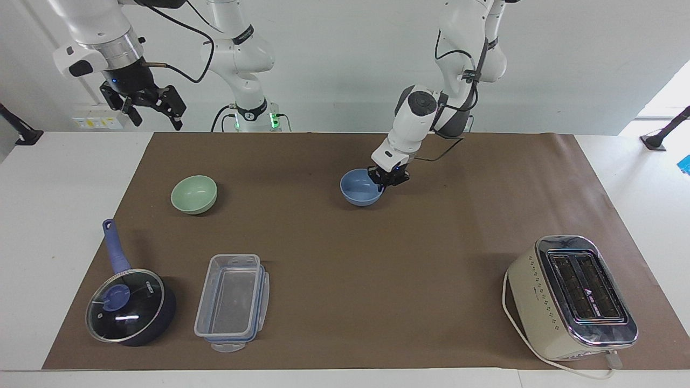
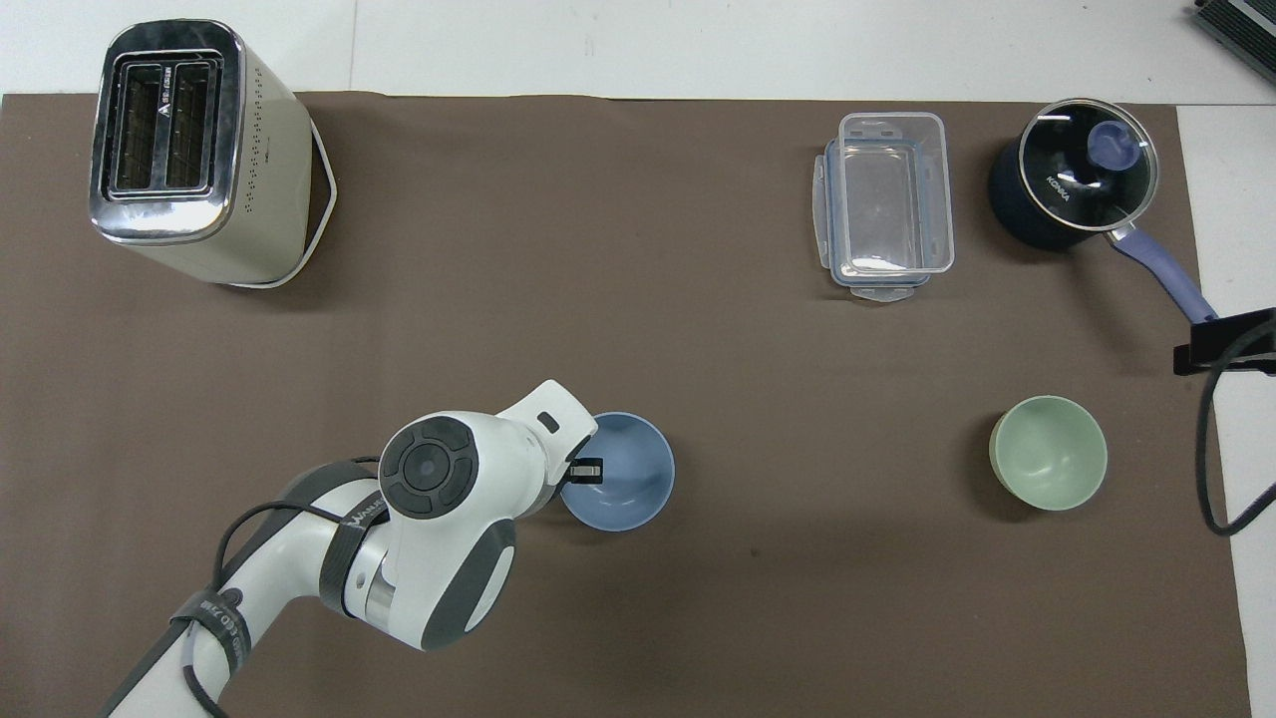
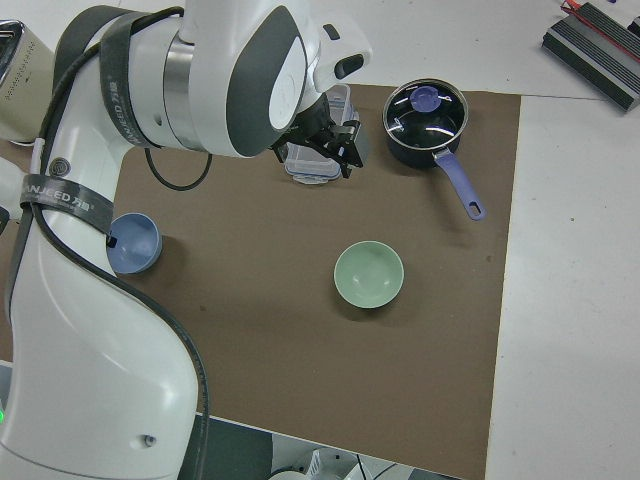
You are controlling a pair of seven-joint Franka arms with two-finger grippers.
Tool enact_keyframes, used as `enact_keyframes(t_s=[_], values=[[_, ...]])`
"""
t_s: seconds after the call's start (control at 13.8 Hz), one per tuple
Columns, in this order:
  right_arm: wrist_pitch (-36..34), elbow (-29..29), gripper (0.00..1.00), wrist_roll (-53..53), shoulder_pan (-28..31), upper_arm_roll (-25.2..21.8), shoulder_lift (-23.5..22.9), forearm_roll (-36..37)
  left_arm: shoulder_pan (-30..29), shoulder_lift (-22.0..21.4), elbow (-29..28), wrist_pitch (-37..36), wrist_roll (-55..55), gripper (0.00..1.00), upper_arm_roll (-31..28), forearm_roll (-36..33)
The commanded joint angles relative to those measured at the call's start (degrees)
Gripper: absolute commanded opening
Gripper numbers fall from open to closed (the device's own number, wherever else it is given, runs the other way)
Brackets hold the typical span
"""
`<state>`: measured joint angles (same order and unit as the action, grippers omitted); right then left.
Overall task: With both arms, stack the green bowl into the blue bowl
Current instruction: 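Slide the blue bowl with the left gripper toward the table center, then release the blue bowl with the left gripper while the right gripper grasps the green bowl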
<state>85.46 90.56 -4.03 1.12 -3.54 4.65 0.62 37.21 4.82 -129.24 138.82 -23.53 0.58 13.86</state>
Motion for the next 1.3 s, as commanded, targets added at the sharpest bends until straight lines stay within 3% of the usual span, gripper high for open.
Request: enact_keyframes(t_s=[0.0, 0.14, 0.22, 0.36, 0.58, 0.8, 0.87, 1.08, 1.23], values=[[1.5, 2.2, 1.0, -0.5, 0.7, 0.4, 1.6, -0.7, 1.1, 0.3, 0.7, 0.0, 0.6, 0.0, -1.1, 0.6], [2.0, 3.1, 1.0, -0.1, 0.8, 0.4, 1.5, -0.7, 1.1, 0.2, 0.6, -0.3, -0.1, 0.0, -1.1, 0.6], [3.1, 4.6, 1.0, 0.2, 0.9, 0.3, 1.6, -0.6, 1.1, 0.2, 0.6, -0.1, -0.3, 0.08, -1.1, 0.6], [7.0, 7.7, 1.0, 2.3, 1.1, -0.1, 1.9, -0.5, 1.1, 0.2, 0.7, -0.4, -0.2, 0.44, -1.1, 0.6], [12.7, 14.6, 1.0, 5.7, 3.0, -0.1, 1.9, -0.5, 0.3, -0.5, 2.0, -2.4, -0.1, 0.62, -1.4, 0.6], [20.2, 21.6, 1.0, 6.7, 4.0, 0.0, 1.6, -0.5, -2.0, -2.4, 4.9, -7.1, 1.3, 0.95, -2.8, -1.1], [22.5, 23.9, 1.0, 7.1, 4.0, 0.0, 1.5, -0.5, -4.1, -4.3, 5.4, -8.6, 3.6, 0.99, -2.9, -2.2], [32.7, 32.5, 1.0, 11.6, 4.3, -0.1, -0.1, -0.5, -11.2, -10.8, 6.7, -16.1, 12.9, 1.0, -2.9, -3.3], [39.2, 37.3, 1.0, 16.0, 6.1, -0.1, -0.3, -0.5, -15.9, -11.3, 12.6, -23.8, 17.6, 1.0, -2.9, -6.9]])
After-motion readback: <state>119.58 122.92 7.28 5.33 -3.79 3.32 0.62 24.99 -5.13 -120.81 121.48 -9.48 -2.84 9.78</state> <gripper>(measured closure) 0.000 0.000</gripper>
